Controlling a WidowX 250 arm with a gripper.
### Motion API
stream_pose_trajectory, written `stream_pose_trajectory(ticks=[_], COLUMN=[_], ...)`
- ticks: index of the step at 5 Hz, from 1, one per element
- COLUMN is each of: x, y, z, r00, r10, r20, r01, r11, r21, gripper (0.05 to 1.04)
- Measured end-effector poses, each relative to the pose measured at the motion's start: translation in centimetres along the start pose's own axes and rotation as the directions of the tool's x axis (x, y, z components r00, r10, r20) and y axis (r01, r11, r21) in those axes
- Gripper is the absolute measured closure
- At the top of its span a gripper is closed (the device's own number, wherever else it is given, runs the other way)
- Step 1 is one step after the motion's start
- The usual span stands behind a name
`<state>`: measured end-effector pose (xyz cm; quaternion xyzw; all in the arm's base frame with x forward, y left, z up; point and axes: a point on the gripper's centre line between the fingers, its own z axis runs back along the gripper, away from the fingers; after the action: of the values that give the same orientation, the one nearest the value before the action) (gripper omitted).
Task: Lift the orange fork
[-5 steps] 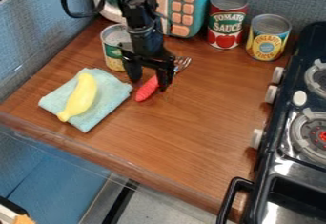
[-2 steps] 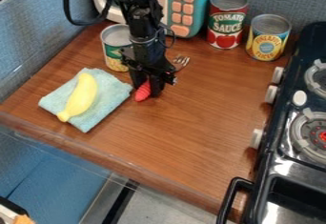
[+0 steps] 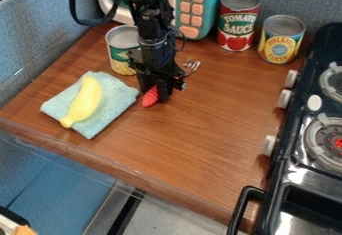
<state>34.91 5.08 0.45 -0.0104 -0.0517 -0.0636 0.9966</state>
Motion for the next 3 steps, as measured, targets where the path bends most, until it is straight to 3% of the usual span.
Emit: stream_pose_trajectory(ticks=[1,2,3], x=[1.0,1.2,0.3], y=[1.6,2.8,4.5], z=[3.0,6.1,7.1], r00=[0.996,0.988,0.983], r10=[0.058,0.071,0.089], r20=[0.069,0.14,0.163], r01=[-0.053,-0.058,-0.067], r11=[0.996,0.994,0.988], r21=[-0.075,-0.097,-0.137], gripper=[0.662,0.662,0.662])
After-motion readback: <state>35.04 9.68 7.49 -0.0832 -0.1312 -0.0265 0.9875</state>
